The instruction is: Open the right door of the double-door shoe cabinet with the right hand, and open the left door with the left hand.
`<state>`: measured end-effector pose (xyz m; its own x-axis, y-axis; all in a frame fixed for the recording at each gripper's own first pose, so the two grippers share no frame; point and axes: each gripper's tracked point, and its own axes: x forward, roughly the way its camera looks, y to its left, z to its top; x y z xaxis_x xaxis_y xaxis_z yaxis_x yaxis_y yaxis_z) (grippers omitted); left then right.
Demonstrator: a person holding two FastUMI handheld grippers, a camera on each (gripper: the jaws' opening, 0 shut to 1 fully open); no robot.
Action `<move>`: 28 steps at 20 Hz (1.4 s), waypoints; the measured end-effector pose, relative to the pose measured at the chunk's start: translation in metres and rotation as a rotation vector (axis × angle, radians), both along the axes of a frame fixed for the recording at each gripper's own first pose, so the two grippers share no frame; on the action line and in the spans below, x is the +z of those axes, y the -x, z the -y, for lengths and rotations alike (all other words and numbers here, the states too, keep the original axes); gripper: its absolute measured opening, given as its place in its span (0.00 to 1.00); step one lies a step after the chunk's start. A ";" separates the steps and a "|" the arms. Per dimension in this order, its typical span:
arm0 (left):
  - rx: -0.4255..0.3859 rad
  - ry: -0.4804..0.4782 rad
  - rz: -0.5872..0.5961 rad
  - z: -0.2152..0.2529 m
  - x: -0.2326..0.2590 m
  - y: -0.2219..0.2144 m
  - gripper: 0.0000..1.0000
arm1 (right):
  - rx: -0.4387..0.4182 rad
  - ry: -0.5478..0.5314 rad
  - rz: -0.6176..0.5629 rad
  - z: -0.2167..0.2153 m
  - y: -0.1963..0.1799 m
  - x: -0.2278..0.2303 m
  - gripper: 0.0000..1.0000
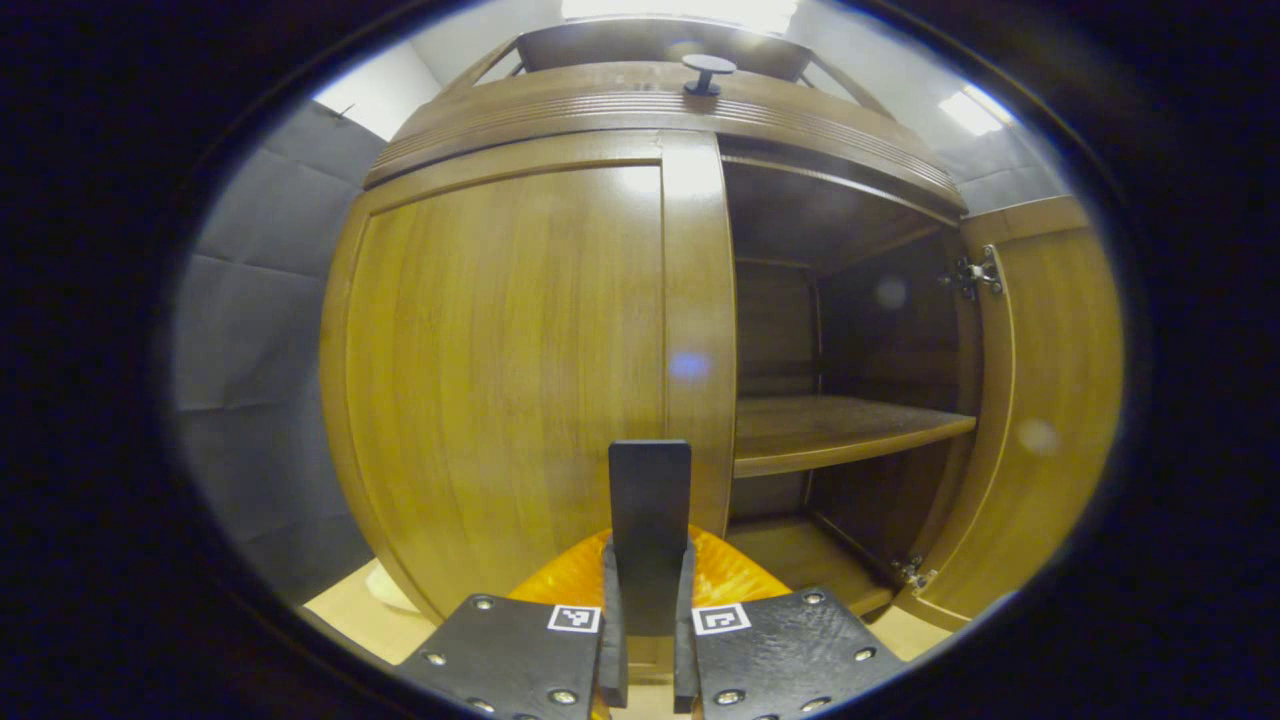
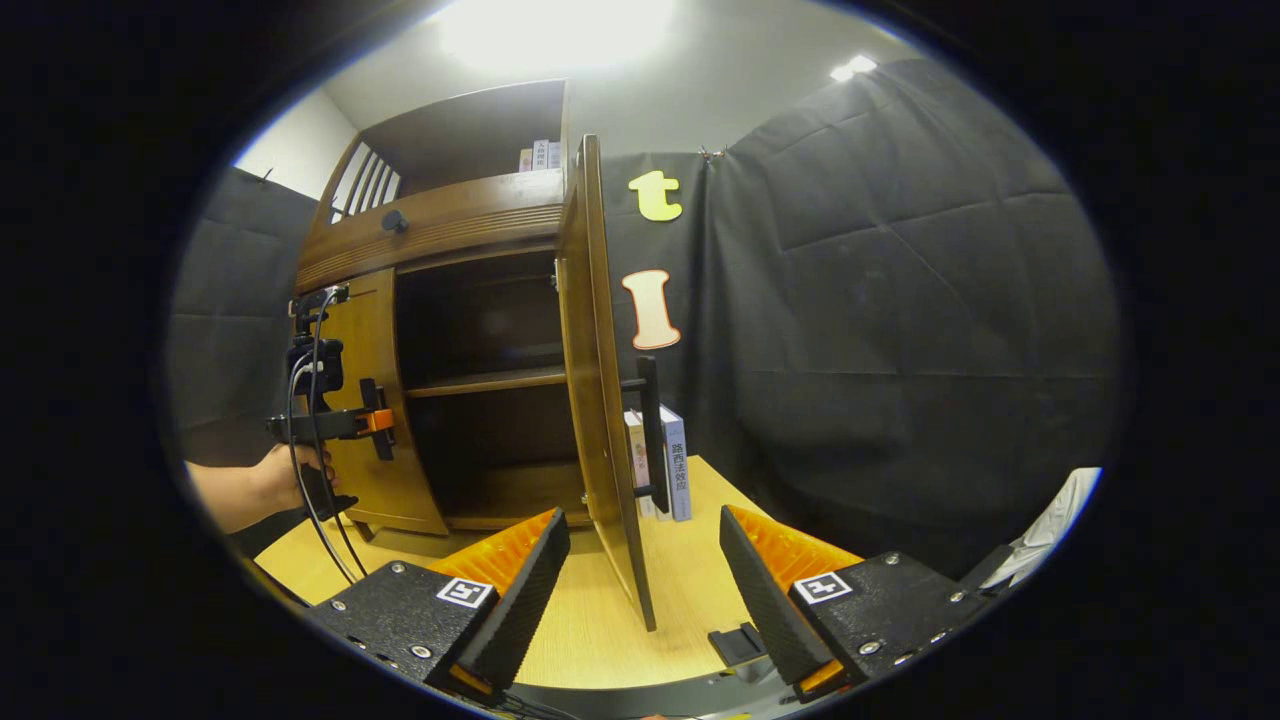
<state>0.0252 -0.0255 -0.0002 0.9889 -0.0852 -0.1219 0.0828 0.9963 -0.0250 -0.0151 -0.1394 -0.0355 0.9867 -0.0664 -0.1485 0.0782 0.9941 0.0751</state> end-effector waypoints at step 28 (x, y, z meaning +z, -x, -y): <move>-0.056 0.073 0.003 0.003 0.017 0.013 0.19 | 0.119 0.045 0.031 -0.148 0.047 0.024 0.93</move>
